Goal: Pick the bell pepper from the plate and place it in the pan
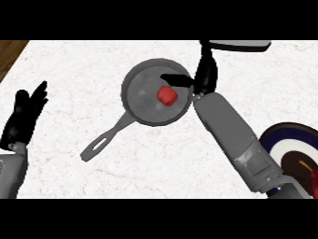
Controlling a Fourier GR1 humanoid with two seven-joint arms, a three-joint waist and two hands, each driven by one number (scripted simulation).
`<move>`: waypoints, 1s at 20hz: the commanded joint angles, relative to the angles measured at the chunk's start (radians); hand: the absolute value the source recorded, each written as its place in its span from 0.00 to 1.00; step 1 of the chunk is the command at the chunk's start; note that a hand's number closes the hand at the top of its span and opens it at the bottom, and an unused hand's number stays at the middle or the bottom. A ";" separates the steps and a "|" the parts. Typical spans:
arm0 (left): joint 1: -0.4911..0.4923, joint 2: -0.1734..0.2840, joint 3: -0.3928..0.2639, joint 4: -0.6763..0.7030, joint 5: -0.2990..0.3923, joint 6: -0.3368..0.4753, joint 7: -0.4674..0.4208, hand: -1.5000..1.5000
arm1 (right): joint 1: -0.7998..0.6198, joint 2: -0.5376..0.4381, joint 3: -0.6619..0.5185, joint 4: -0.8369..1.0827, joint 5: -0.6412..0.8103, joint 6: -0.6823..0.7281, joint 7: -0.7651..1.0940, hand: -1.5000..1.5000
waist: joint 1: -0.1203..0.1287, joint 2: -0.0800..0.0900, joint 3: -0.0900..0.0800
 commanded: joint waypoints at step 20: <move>0.190 0.005 0.073 -0.052 0.014 0.002 -0.058 0.50 | 0.626 -0.430 -0.038 -0.727 -0.110 0.414 0.046 0.00 | -0.116 -0.032 -0.003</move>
